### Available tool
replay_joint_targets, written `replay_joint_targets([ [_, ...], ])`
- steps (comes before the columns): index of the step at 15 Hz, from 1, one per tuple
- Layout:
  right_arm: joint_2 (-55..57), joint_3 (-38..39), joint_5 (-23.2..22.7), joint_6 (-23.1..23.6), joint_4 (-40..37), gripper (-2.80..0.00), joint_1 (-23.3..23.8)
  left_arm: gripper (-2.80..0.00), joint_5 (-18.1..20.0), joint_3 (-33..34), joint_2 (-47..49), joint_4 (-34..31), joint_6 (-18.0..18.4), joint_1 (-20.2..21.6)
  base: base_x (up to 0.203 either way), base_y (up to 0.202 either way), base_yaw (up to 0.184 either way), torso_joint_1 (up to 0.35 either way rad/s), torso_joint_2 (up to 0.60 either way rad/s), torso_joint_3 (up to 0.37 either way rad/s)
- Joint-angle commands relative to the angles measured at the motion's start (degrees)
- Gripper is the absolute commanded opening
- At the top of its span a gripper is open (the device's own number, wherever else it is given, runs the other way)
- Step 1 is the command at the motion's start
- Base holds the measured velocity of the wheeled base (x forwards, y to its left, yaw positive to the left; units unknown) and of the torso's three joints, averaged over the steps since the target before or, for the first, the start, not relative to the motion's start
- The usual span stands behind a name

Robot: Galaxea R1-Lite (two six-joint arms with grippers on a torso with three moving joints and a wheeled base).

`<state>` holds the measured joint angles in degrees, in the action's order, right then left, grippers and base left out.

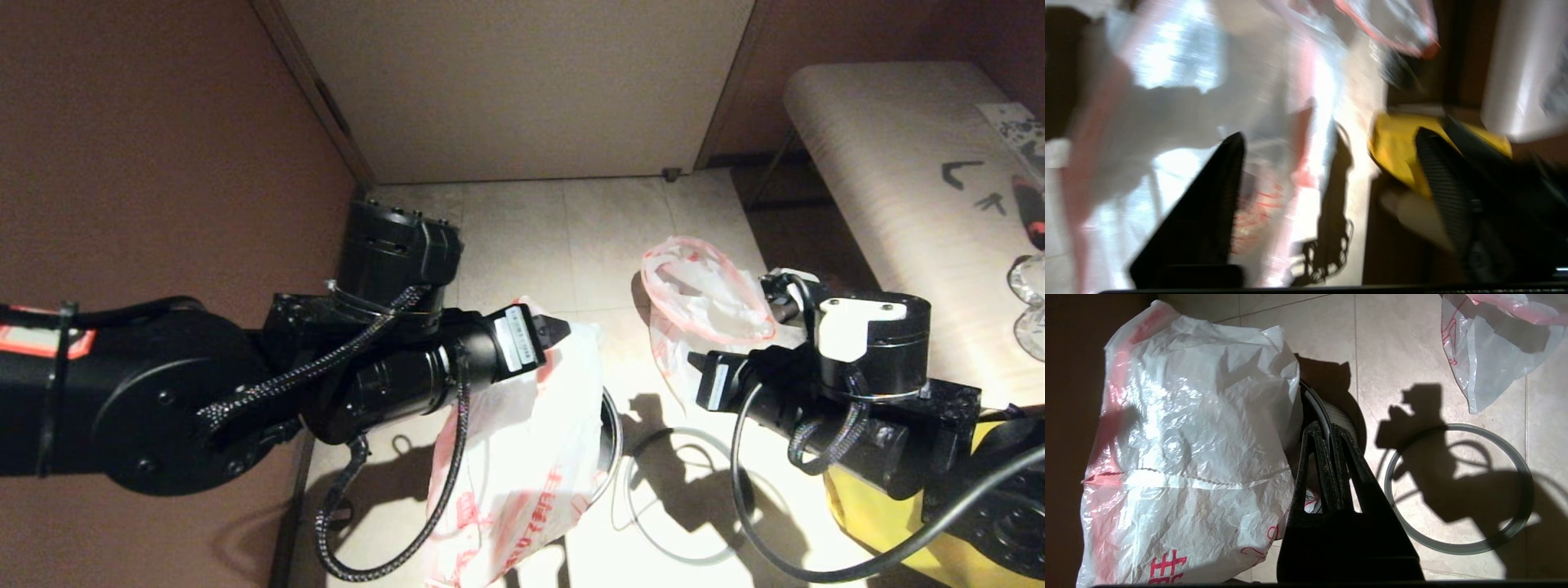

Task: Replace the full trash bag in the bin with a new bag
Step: Put the new garbage bag on the trash can

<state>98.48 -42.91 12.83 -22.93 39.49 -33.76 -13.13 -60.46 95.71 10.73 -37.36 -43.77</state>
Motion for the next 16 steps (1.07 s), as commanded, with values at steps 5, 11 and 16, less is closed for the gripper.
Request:
replay_joint_targets([
  [5,4.4,-12.25,5.05,5.61,-10.88,-2.8,-6.43,-2.8,-5.22,2.82,-0.26,4.15,-1.91,8.24,0.0,0.0,0.0,0.0,0.0,0.0],
  [11,8.08,-34.51,12.13,10.84,-37.16,0.0,-12.9,-2.8,-0.31,6.75,4.1,4.68,-1.46,15.2,0.0,0.0,0.0,0.0,0.0,0.0],
  [16,14.67,-43.69,16.34,18.96,-42.12,0.0,-16.61,-2.8,1.73,21.87,5.96,19.57,-1.48,16.92,0.0,0.0,0.0,0.0,0.0,0.0],
])
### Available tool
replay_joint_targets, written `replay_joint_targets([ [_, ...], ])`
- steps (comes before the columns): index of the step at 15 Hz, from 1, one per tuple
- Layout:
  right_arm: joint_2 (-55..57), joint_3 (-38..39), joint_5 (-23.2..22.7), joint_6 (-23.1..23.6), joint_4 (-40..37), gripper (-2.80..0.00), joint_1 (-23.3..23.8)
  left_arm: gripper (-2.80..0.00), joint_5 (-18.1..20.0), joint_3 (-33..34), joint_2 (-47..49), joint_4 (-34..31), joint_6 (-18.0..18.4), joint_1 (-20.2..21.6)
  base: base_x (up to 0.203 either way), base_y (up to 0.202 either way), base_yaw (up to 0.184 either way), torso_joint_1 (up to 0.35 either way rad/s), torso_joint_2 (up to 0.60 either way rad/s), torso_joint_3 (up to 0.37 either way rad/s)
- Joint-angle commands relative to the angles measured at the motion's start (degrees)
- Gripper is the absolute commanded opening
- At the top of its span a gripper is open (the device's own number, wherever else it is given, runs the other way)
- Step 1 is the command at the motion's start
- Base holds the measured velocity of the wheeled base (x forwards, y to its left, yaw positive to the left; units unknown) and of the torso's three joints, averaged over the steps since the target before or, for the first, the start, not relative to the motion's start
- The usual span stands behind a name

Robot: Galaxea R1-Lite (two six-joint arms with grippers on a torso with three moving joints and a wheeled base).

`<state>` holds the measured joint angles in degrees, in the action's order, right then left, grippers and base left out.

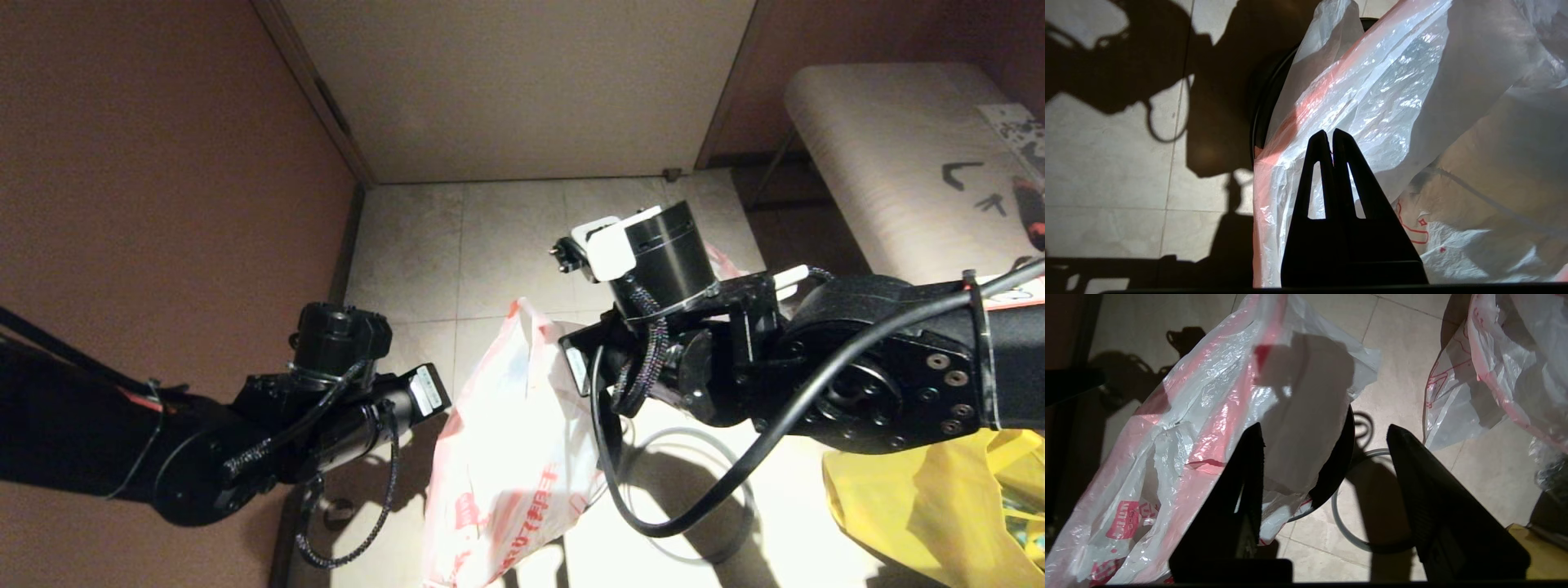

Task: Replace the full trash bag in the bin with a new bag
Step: Put the new garbage bag on the trash can

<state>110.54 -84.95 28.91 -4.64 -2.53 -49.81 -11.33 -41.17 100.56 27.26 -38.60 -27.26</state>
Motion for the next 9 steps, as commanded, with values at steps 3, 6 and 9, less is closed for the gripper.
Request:
replay_joint_targets([
  [3,5.68,-7.36,1.41,4.96,-0.81,0.0,-2.38,-2.8,-0.04,5.36,2.22,9.53,-0.06,1.6,0.0,0.0,0.0,0.0,0.0,0.0],
  [6,8.11,-8.48,2.34,8.46,-0.81,0.0,-4.55,-2.8,-0.01,5.8,2.37,9.56,-0.16,1.96,0.0,0.0,0.0,0.0,0.0,0.0],
  [9,10.05,-7.25,4.43,8.58,-0.89,0.0,-5.14,-2.8,-0.06,7.74,3.32,13.96,-0.11,1.97,0.0,0.0,0.0,0.0,0.0,0.0],
])
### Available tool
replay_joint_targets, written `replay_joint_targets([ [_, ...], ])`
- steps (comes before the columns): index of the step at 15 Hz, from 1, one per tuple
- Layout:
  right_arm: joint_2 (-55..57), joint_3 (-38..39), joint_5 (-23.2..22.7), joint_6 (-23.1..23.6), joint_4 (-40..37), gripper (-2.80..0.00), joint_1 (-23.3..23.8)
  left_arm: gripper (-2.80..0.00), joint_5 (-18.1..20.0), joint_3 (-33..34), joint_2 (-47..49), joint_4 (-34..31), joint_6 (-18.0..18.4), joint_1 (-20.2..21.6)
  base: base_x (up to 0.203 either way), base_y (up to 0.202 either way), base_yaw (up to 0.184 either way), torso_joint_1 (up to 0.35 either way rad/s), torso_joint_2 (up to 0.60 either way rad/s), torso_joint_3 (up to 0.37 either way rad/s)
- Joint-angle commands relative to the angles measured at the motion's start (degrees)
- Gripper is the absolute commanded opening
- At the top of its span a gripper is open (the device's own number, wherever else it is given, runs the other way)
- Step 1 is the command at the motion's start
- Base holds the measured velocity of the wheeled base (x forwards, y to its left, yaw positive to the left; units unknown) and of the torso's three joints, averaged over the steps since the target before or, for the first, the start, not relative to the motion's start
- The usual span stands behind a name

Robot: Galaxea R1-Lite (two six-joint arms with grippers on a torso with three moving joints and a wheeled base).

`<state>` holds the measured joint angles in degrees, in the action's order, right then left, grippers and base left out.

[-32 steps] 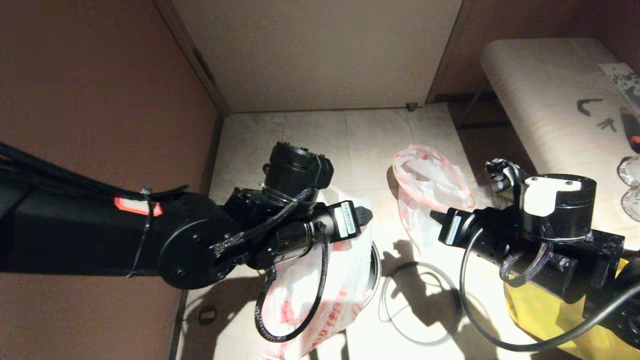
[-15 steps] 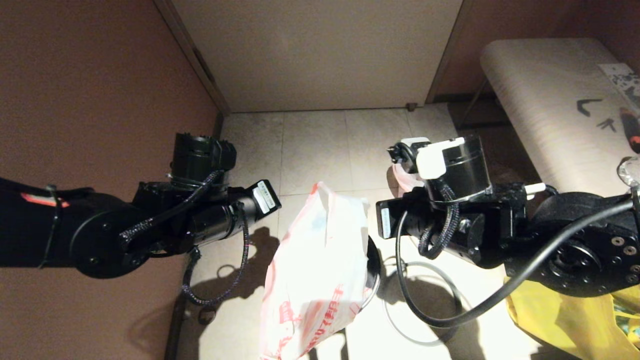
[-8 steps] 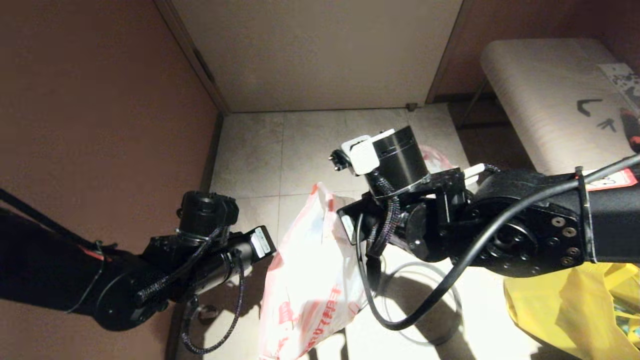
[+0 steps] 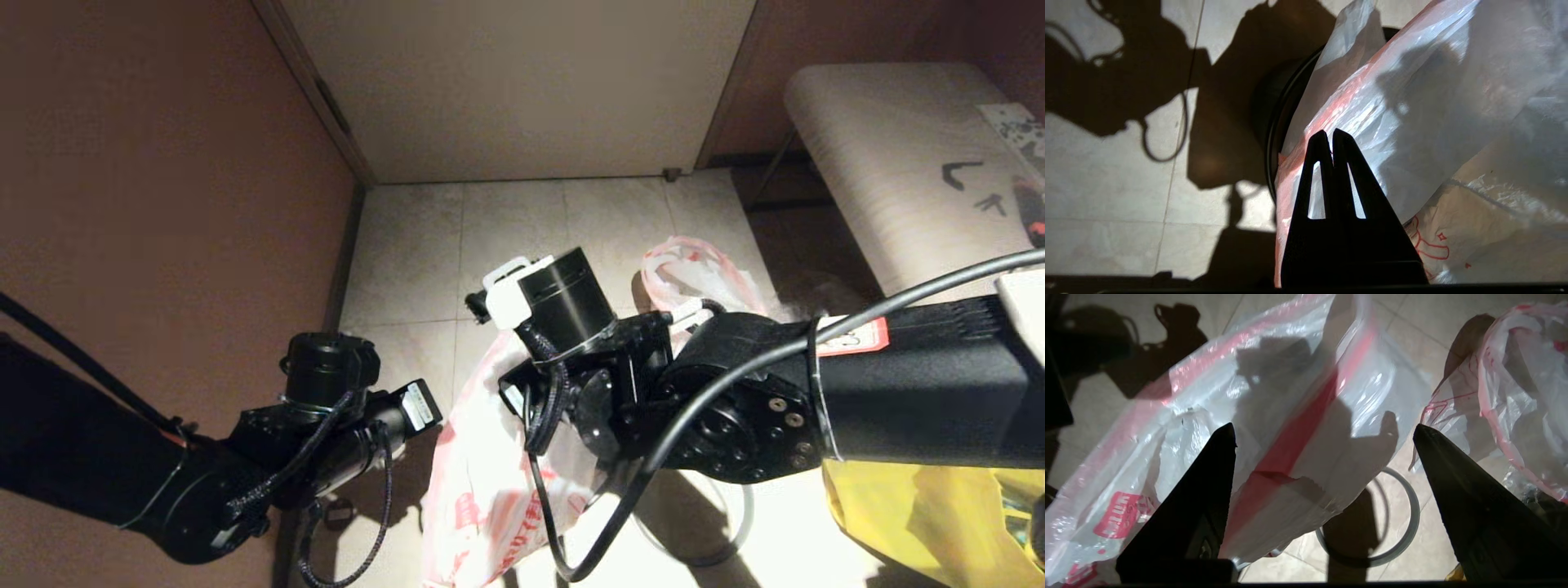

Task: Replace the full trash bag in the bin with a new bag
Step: Put the new garbage bag on the trash can

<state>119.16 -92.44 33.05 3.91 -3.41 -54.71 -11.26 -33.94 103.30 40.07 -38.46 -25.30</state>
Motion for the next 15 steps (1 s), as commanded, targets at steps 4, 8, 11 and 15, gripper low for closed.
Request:
replay_joint_targets([
  [4,1.94,0.94,2.24,0.31,-2.9,0.0,1.89,-2.8,-0.16,2.39,2.0,6.25,0.05,0.07,0.0,0.0,0.0,0.0,0.0,0.0],
  [8,-1.83,5.47,3.62,0.15,-5.12,0.0,4.5,-2.8,-0.16,2.39,2.0,6.31,0.05,0.07,0.0,0.0,0.0,0.0,0.0,0.0],
  [11,-6.7,10.74,5.18,-0.04,-6.49,0.0,6.63,-2.8,-0.16,2.39,2.0,6.25,0.05,0.07,0.0,0.0,0.0,0.0,0.0,0.0],
  [15,-10.23,14.99,5.98,-0.73,-7.53,0.0,10.11,-2.8,-0.07,1.99,1.83,5.78,0.84,-0.99,0.0,0.0,0.0,0.0,0.0,0.0],
])
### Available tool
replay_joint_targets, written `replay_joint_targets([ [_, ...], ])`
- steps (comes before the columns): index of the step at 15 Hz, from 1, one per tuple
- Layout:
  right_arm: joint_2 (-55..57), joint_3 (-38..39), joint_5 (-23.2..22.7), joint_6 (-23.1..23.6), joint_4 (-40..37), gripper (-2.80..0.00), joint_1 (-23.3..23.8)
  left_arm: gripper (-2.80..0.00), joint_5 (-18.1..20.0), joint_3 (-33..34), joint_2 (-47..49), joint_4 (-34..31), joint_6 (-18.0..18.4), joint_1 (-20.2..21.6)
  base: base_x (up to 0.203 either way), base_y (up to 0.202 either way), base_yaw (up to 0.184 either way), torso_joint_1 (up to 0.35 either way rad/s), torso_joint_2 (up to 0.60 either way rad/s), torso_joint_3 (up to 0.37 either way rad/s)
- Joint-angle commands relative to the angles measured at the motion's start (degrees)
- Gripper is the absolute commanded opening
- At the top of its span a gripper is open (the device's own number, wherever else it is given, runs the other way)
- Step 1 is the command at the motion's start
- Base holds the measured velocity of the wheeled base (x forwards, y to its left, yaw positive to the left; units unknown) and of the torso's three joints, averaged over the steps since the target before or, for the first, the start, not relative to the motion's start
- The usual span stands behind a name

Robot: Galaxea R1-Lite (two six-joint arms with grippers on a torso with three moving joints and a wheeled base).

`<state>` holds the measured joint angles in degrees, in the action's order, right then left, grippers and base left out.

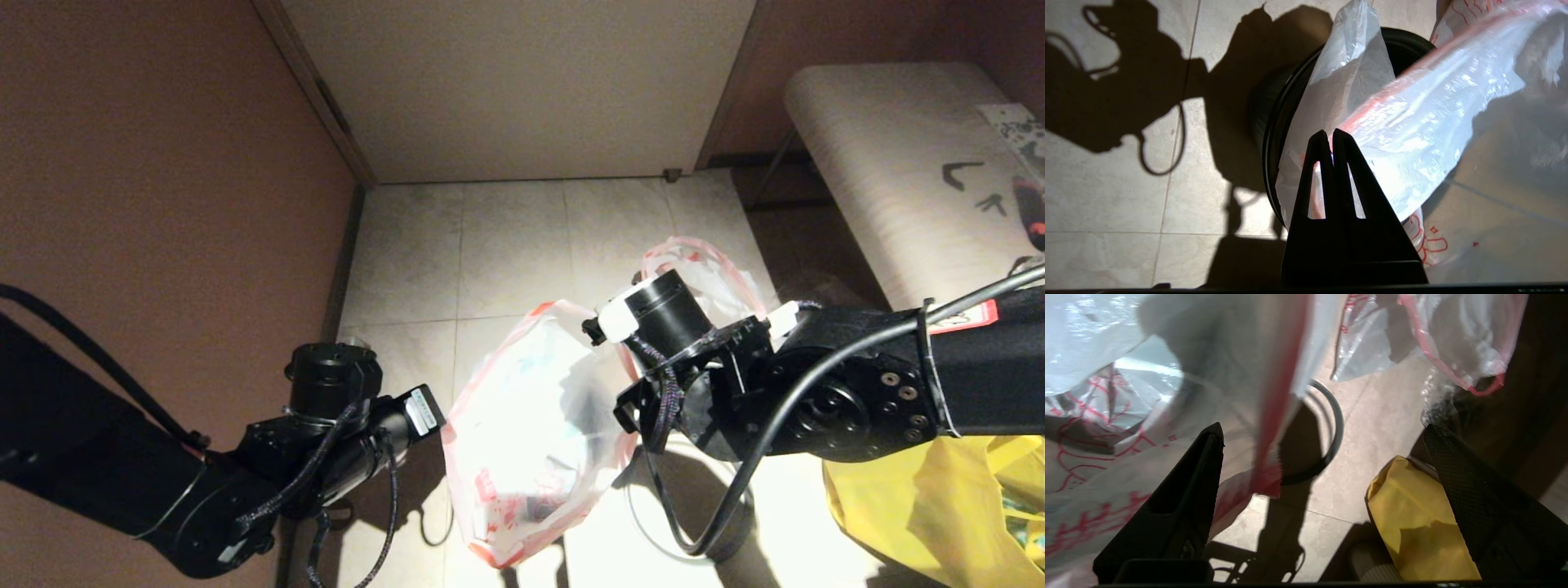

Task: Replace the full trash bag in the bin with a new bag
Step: Put the new garbage bag on the trash can

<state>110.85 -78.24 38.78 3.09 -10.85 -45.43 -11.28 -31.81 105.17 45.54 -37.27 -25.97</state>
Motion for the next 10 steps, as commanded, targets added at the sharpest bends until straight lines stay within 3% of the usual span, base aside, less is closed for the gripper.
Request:
replay_joint_targets([
  [1,-2.03,1.35,0.34,-0.89,-0.43,0.0,1.62,-2.8,-0.06,-0.11,-0.47,-0.28,0.95,-1.32,0.0,0.0,0.0,0.0,0.0,0.0],
  [3,-0.2,2.29,-0.19,-3.07,-1.55,0.0,2.08,-2.8,-0.06,-0.3,-2.47,-2.83,2.46,-2.5,0.0,0.0,0.0,0.0,0.0,0.0],
  [4,1.9,2.1,-0.64,-4.92,-1.68,-2.8,2.15,-2.8,-0.06,-0.51,-4.07,-4.75,2.58,-2.85,0.0,0.0,0.0,0.0,0.0,0.0],
  [7,5.06,0.39,-2.59,-11.79,-1.64,-2.8,2.17,-2.8,-0.13,-1.28,-10.86,-14.31,2.74,-3.7,0.0,0.0,0.0,0.0,0.0,0.0],
  [10,4.49,0.07,-6.03,-17.67,-1.72,-2.8,2.44,-2.8,-0.07,-3.75,-16.23,-34.6,1.21,-5.5,0.0,0.0,0.0,0.0,0.0,0.0],
])
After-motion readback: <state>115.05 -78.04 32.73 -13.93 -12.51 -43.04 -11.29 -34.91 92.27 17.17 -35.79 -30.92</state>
